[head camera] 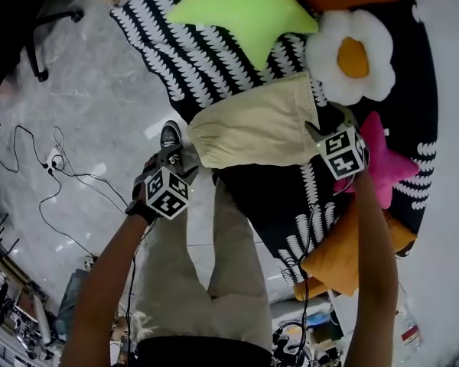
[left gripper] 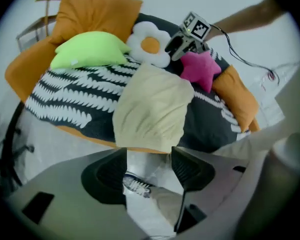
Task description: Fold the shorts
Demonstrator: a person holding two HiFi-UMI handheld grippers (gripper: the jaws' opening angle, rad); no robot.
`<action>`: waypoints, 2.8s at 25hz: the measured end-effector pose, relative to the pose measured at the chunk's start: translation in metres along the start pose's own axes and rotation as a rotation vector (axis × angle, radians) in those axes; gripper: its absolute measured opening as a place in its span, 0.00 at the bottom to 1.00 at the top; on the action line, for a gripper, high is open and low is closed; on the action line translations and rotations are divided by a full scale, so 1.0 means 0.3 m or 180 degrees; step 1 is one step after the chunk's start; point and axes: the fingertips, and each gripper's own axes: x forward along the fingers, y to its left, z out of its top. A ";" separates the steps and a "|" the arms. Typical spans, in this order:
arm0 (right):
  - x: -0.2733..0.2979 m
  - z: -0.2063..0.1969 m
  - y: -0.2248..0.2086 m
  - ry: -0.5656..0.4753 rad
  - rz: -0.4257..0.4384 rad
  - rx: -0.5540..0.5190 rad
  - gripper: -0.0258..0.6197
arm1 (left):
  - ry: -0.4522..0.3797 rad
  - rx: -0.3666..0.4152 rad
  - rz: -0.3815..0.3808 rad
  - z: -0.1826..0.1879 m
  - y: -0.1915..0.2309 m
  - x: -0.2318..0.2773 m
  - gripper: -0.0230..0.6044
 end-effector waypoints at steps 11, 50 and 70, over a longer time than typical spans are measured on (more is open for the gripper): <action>0.179 -0.481 0.246 0.0525 -0.0700 -0.2315 0.10 | 0.0249 0.1885 0.1111 0.044 -0.109 0.268 0.20; 0.369 -0.148 0.635 -0.1324 -0.0930 0.2275 0.75 | 0.1204 0.6054 -0.0187 0.471 -0.102 0.514 0.67; 0.488 -0.234 0.604 -0.0930 -0.0513 0.2368 0.14 | 0.1238 0.5451 -0.0537 0.566 0.013 0.600 0.11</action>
